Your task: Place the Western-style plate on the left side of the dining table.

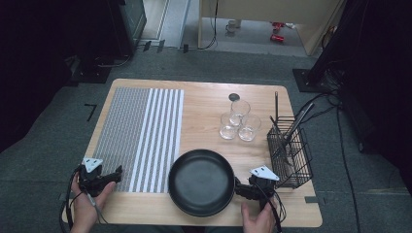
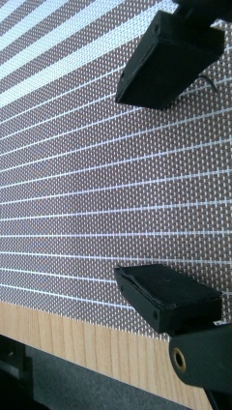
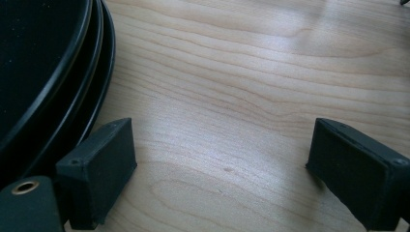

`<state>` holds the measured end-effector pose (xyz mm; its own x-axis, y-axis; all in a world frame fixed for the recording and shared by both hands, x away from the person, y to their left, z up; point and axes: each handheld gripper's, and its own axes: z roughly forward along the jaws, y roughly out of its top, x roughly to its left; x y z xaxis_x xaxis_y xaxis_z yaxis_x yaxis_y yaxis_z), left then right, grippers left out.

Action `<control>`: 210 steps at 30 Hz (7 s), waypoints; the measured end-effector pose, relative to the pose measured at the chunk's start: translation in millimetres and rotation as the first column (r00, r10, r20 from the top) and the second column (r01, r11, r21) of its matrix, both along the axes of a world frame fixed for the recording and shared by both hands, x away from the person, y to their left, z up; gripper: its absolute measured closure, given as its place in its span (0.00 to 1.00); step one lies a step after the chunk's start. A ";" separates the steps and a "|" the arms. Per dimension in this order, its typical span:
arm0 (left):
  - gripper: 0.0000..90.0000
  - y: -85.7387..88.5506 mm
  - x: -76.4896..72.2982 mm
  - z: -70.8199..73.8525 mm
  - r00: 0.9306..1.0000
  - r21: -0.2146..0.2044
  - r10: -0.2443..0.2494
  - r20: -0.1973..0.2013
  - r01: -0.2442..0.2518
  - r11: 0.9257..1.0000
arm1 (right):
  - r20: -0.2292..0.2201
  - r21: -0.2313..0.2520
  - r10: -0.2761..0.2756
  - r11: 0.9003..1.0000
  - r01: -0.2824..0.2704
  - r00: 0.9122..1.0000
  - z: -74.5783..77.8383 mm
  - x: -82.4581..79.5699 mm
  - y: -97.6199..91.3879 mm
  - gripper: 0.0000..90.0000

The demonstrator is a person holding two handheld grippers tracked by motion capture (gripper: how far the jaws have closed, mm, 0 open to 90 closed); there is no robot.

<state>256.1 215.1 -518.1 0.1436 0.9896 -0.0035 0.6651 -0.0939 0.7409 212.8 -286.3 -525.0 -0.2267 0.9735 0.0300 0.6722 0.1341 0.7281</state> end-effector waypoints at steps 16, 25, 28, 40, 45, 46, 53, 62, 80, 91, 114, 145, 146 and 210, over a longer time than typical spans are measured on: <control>0.18 0.0 0.0 0.0 1.000 0.000 -0.002 0.000 0.002 1.000 | 0.001 -0.001 0.021 1.000 -0.021 1.000 0.0 -1.2 -1.1 0.11; 0.18 5.0 -1.1 4.9 1.000 -0.051 -0.006 0.001 0.006 0.999 | 0.006 0.006 -0.040 0.999 0.040 0.999 0.4 -4.2 1.9 0.14; 0.18 3.9 -3.4 10.1 1.000 -0.053 -0.001 0.025 0.002 0.999 | 0.008 0.011 -0.041 0.999 0.041 0.999 0.5 -3.7 2.2 0.15; 0.18 -12.6 -11.8 28.7 0.995 -0.068 -0.036 0.092 0.042 0.997 | 0.070 -0.035 -0.049 0.998 0.052 0.996 17.7 -14.4 11.6 0.24; 0.18 -21.0 -13.6 34.4 0.993 -0.064 -0.054 0.107 0.061 0.996 | 0.098 -0.043 -0.048 0.998 0.052 0.994 28.7 -18.0 13.1 0.25; 0.18 -22.3 -13.9 35.2 0.992 -0.061 -0.057 0.109 0.064 0.996 | 0.103 -0.045 -0.045 0.998 0.050 0.994 30.9 -18.4 13.2 0.25; 0.18 -30.9 -15.9 42.2 0.990 -0.067 -0.077 0.117 0.085 0.994 | 0.123 -0.046 -0.027 0.998 0.033 0.992 43.7 -18.0 15.0 0.27; 0.18 -44.7 -17.3 54.7 0.984 -0.063 -0.112 0.139 0.121 0.991 | 0.170 0.009 -0.001 1.000 -0.001 0.985 56.3 -14.3 16.4 0.42; 0.18 -84.2 -16.4 61.1 0.958 -0.121 -0.237 0.162 0.257 0.959 | 0.201 0.099 0.071 0.991 -0.093 0.977 64.5 -8.2 29.3 0.63; 0.25 -99.2 -15.2 59.3 0.944 -0.190 -0.298 0.139 0.321 0.928 | 0.135 0.135 0.079 0.986 -0.097 0.988 64.4 -4.7 33.3 0.76; 0.55 -138.7 -25.7 32.6 0.892 -0.232 -0.452 0.028 0.445 0.865 | 0.019 0.223 -0.009 0.975 0.005 1.000 41.5 -14.6 34.5 0.90; 0.76 -136.9 -25.1 21.6 0.880 -0.364 -0.475 0.014 0.447 0.817 | 0.039 0.317 -0.118 0.943 0.100 0.992 33.4 -23.6 39.2 0.93; 0.76 -135.6 -24.6 21.5 0.879 -0.373 -0.476 0.016 0.447 0.813 | 0.039 0.318 -0.123 0.942 0.104 0.992 33.2 -24.0 39.8 0.92; 0.84 -112.2 -33.6 33.4 0.914 -0.494 -0.398 0.080 0.383 0.781 | 0.034 0.652 -0.127 0.754 0.075 0.991 27.3 -27.7 43.5 0.94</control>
